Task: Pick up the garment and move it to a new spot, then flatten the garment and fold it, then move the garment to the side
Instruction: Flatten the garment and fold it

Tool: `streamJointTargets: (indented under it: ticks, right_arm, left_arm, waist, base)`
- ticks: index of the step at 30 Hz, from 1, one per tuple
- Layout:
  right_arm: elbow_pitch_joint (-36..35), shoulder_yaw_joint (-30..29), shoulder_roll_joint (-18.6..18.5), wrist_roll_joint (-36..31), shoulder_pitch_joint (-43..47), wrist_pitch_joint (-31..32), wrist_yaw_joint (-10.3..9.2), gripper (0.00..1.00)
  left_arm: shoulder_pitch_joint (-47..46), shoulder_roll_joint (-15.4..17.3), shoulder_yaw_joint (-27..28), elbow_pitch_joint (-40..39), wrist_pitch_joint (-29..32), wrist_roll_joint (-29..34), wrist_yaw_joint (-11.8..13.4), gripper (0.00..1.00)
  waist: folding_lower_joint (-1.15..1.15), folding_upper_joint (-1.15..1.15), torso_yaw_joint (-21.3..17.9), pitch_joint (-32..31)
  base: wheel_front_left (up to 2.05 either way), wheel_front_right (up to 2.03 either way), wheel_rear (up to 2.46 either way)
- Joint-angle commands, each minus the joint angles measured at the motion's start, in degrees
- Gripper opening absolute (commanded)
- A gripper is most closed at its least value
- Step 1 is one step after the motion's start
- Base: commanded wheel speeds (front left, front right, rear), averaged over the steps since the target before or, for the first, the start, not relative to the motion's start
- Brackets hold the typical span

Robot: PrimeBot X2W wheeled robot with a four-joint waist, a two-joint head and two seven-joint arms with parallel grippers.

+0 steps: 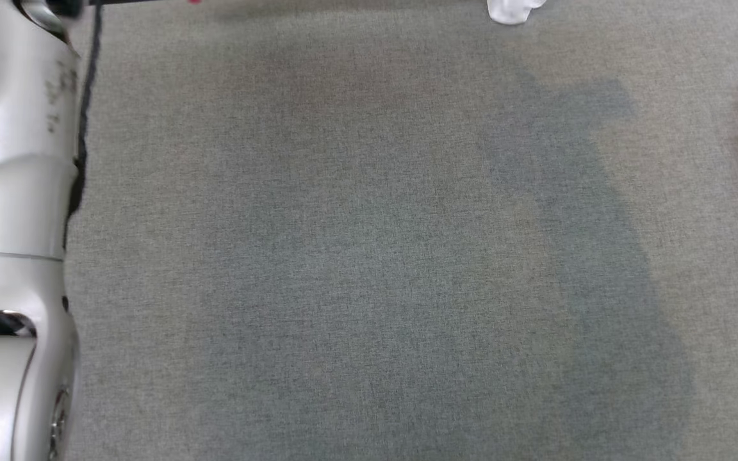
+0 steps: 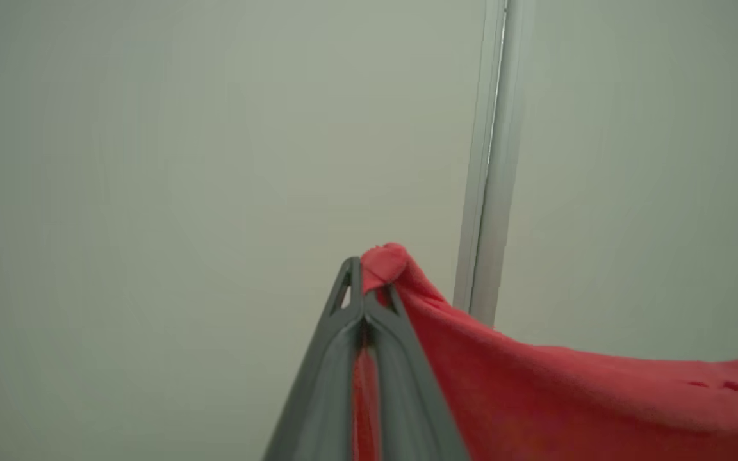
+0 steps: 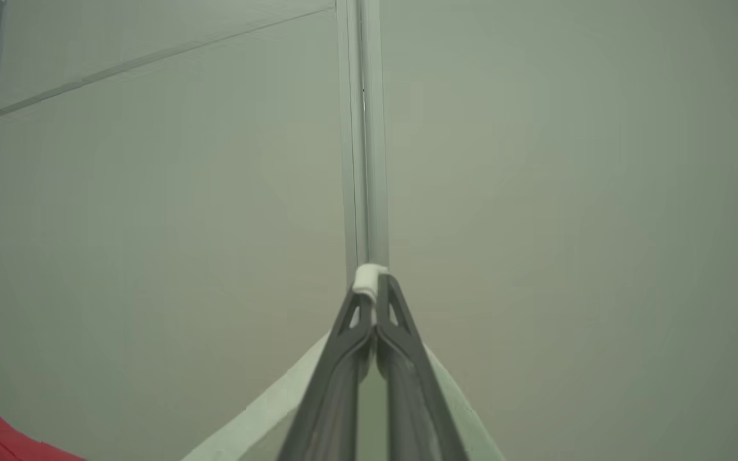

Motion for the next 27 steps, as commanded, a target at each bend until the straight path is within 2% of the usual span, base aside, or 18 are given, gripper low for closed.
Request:
streamJointTargets:
  ticks: [1, 7, 9, 12, 17, 27]
  right_arm:
    - [2.66, 2.19, 0.81, 1.18, 1.03, -0.72, 0.0, 0.0]
    - [11.98, 10.16, 4.13, 6.03, 7.96, -1.83, 0.0, 0.0]
    - [14.72, 13.12, 5.24, 9.05, 13.51, -2.39, 0.0, 0.0]
    - [15.57, 14.56, 5.53, 12.78, 19.86, -2.98, 0.0, 0.0]
    - [10.49, 11.06, 4.11, 16.82, 31.42, -3.23, 0.0, 0.0]
    - [-10.66, -0.5, 2.92, 10.05, 57.45, -3.22, 0.0, 0.0]
  left_arm:
    - [0.32, -0.49, 0.04, 3.82, -0.2, -0.46, -0.49, 0.0]
    - [4.15, -2.25, -0.06, 19.08, -0.3, -2.02, -1.28, 0.0]
    - [6.74, -2.93, 0.18, 23.76, -0.42, -2.96, -1.92, 0.0]
    - [10.28, -3.52, 1.01, 25.15, -0.5, -3.93, -2.54, 0.0]
    - [18.56, -4.27, 4.28, 19.04, -0.49, -5.11, -1.91, 0.0]
    - [40.61, -4.82, 9.77, 0.69, -0.43, -1.35, -2.57, 0.0]
  waist:
    - [0.0, 0.0, -0.13, 0.23]
    - [0.0, 0.0, -1.03, 2.55]
    - [0.0, 0.0, -1.19, 3.93]
    - [0.0, 0.0, -1.06, 4.69]
    - [0.0, 0.0, -0.66, 4.71]
    - [0.0, 0.0, -1.15, -1.0]
  base:
    - [0.0, 0.0, 0.0]
    - [0.0, 0.0, 0.0]
    - [0.0, 0.0, 0.0]
    - [0.0, 0.0, 0.0]
    - [0.0, 0.0, 0.0]
    - [0.0, 0.0, 0.0]
